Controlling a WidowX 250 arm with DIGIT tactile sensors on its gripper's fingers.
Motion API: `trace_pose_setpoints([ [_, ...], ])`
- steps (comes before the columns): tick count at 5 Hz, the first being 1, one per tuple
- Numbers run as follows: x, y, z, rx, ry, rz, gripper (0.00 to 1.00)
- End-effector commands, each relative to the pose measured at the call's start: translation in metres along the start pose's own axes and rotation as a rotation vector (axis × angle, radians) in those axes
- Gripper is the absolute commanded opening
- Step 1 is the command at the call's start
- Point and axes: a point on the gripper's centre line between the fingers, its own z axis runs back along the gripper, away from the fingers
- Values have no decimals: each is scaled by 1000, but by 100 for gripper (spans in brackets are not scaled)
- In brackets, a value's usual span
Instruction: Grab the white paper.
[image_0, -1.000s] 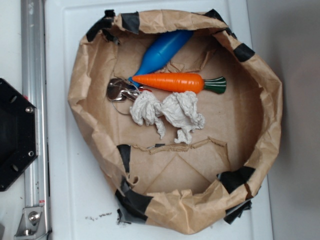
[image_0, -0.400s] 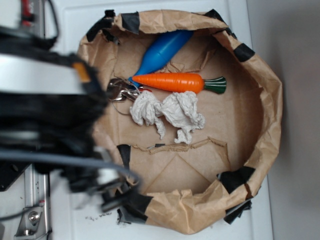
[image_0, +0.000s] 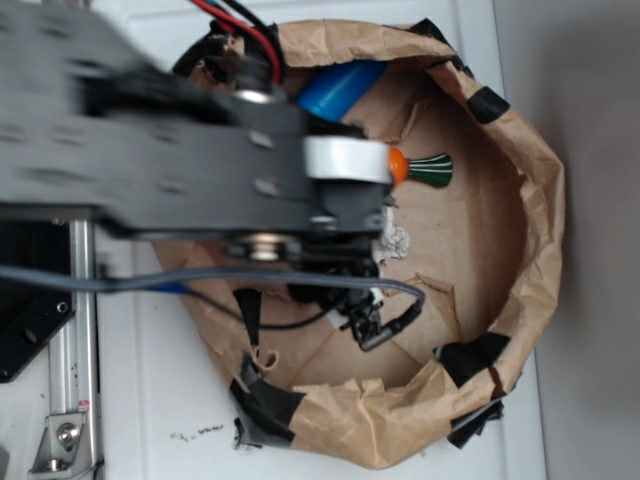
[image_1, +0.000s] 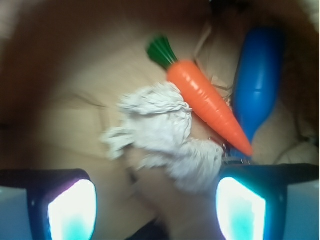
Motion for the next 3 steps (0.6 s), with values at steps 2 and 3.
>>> trace_pose_setpoints([
  [2, 41, -11, -47, 72, -8, -219, 0],
  [3, 40, -16, -26, 33, -54, -229, 0],
])
